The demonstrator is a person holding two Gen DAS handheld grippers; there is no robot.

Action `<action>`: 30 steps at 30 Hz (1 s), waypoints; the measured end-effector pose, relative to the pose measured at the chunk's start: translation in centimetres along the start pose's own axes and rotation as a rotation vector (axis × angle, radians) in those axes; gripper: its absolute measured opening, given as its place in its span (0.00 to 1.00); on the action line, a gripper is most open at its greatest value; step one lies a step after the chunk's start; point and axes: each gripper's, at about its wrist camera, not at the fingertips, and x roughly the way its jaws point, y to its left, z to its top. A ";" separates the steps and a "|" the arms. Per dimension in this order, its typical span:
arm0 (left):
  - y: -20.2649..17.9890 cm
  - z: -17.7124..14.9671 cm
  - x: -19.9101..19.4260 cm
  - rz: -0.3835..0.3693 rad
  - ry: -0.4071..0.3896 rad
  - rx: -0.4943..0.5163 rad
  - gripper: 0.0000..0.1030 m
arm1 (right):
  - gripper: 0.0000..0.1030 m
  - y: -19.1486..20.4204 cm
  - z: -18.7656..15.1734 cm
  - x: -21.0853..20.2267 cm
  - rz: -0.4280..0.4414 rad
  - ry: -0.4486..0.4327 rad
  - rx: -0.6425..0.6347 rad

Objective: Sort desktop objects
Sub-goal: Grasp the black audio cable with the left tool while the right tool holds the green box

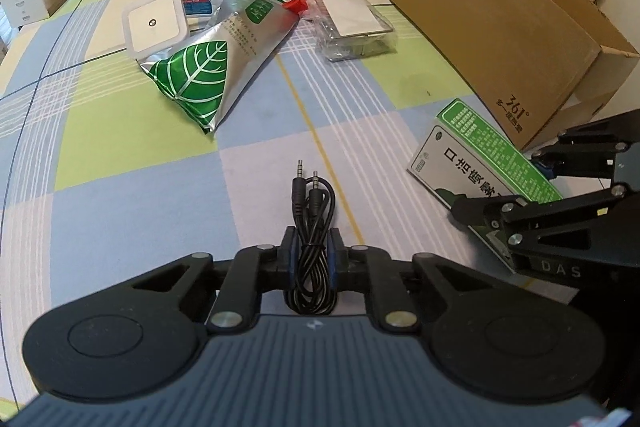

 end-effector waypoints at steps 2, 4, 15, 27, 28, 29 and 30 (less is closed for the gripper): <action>-0.2 0.0 -0.2 0.002 0.004 -0.001 0.10 | 0.27 0.1 0.0 -0.5 -0.003 -0.008 0.000; -0.4 -0.1 -0.4 0.002 0.006 -0.001 0.10 | 0.27 0.0 0.0 -1.1 -0.006 -0.019 0.003; -1.4 -0.2 -2.3 -0.003 -0.013 -0.016 0.10 | 0.27 -0.5 -0.4 -3.4 -0.014 -0.051 0.022; -3.2 0.2 -5.0 -0.006 -0.055 -0.007 0.10 | 0.27 -0.7 -0.6 -6.5 -0.011 -0.111 0.042; -3.4 0.3 -5.3 -0.008 -0.059 -0.006 0.10 | 0.27 -0.8 -0.6 -6.9 -0.011 -0.120 0.045; -3.6 0.4 -5.6 -0.008 -0.066 -0.005 0.10 | 0.27 -0.9 -0.5 -7.2 -0.011 -0.129 0.048; -3.7 0.6 -5.8 -0.008 -0.071 -0.003 0.10 | 0.27 -1.0 -0.5 -7.6 -0.011 -0.136 0.051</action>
